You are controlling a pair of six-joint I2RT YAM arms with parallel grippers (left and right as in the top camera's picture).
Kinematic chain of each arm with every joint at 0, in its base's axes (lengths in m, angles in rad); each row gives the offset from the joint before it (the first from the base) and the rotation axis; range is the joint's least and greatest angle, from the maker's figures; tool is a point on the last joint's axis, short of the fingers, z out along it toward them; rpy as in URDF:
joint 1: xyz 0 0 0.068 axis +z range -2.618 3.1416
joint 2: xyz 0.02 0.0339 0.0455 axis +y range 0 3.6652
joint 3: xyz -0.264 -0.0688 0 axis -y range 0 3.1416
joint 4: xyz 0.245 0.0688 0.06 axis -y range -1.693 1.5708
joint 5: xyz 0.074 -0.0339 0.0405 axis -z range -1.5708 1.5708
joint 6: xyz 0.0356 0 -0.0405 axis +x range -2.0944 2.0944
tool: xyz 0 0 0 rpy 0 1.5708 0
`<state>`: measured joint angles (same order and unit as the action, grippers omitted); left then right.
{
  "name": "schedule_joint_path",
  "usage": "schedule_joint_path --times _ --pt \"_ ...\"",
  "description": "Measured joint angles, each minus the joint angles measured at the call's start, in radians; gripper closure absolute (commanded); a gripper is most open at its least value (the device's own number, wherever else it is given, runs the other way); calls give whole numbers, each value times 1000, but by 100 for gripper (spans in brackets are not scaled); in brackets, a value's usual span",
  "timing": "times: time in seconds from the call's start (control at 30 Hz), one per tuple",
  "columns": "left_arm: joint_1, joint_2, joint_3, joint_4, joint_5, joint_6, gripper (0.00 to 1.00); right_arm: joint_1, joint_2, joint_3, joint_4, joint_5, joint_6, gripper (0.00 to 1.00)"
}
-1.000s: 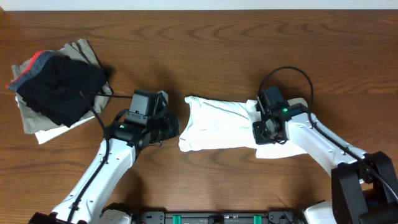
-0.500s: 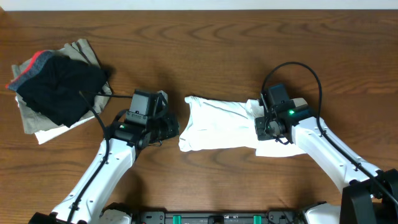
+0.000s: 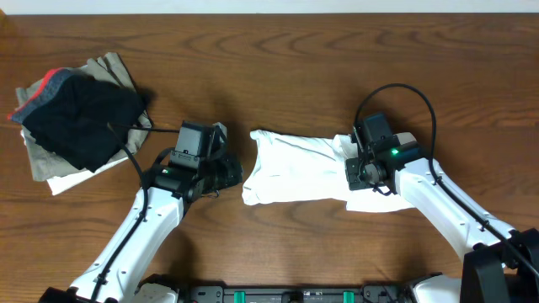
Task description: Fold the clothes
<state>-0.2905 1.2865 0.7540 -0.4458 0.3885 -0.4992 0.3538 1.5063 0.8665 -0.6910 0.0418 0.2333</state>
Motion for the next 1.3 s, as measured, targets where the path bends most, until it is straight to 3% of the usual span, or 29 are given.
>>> schedule_joint_path --times 0.17,0.5,1.3 --pt "0 0 0 0 0 0 88 -1 -2 26 -12 10 -5 99" --pt "0 0 0 0 0 0 88 -29 -88 274 -12 97 -17 99" --pt "0 0 0 0 0 0 88 -23 -25 225 -96 46 -19 99"
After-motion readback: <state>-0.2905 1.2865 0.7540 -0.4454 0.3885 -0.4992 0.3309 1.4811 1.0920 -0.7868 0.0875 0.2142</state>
